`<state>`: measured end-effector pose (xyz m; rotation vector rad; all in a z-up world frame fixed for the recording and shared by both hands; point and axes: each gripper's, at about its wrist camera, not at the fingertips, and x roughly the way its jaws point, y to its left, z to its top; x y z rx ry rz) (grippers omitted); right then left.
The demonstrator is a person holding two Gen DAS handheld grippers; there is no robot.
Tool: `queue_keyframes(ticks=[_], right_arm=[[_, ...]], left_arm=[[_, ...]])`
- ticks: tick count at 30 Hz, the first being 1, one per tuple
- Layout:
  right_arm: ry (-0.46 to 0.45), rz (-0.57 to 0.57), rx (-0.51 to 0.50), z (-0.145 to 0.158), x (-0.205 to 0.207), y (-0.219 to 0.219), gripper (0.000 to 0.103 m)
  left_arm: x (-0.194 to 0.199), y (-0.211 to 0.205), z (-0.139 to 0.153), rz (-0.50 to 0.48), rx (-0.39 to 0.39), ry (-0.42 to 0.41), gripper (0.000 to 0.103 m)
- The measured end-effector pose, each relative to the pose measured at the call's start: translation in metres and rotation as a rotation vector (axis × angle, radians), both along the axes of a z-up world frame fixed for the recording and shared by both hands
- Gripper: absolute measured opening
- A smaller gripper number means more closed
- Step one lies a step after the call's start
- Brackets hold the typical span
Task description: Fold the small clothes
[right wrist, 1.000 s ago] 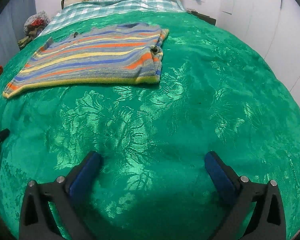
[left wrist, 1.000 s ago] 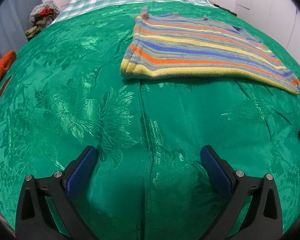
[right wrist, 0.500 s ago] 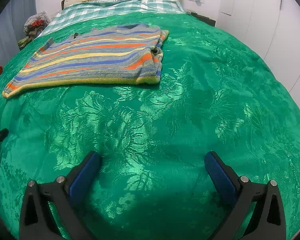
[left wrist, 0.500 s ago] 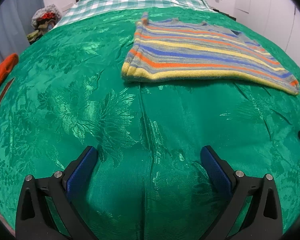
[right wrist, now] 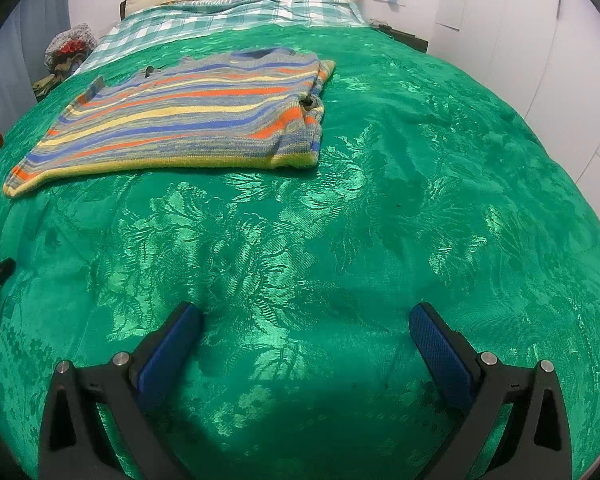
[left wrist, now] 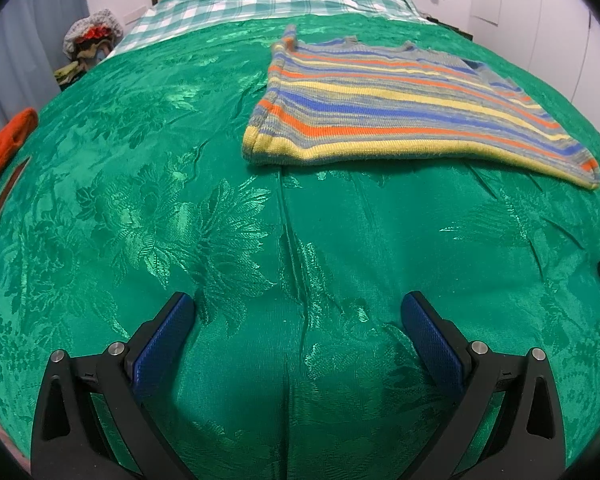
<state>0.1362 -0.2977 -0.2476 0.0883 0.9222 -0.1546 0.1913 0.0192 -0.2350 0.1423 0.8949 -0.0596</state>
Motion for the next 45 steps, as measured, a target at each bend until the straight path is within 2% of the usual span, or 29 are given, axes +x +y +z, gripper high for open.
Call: queue_keyframes(ticks=[28,30,31,34,35,38,41,43,45], right_arm=[[-0.002,-0.004,0.0,0.0,-0.001,0.001,0.103],[0.01,-0.006,0.01,0.001,0.0,0.0,0.103],[0.037,-0.005,0.029,0.005,0.003,-0.003,0.103],[0.127,0.026,0.129,0.019,0.012,-0.018,0.102],[0.123,0.025,0.167,0.025,0.013,-0.025,0.102],[0.044,0.024,0.247,0.054,0.031,-0.062,0.102],[0.026,0.052,0.331,0.073,0.083,-0.101,0.094],[0.037,0.064,0.469,0.077,0.131,-0.131,0.088],[0.071,0.046,0.589,0.072,0.173,-0.153,0.076]], left_arm=[[0.001,0.001,0.001,0.001,0.001,0.011,0.102],[0.0,-0.001,0.009,0.002,0.023,0.039,0.102],[-0.005,-0.006,0.016,0.002,0.061,0.039,0.1],[-0.027,-0.035,0.039,-0.1,0.116,-0.041,0.099],[-0.035,-0.055,0.049,-0.184,0.097,-0.074,0.099],[-0.034,-0.105,0.062,-0.37,0.028,-0.097,0.099],[-0.006,-0.177,0.064,-0.574,-0.052,-0.04,0.099],[0.014,-0.212,0.056,-0.665,-0.09,0.021,0.098],[0.035,-0.248,0.043,-0.719,-0.077,0.059,0.089]])
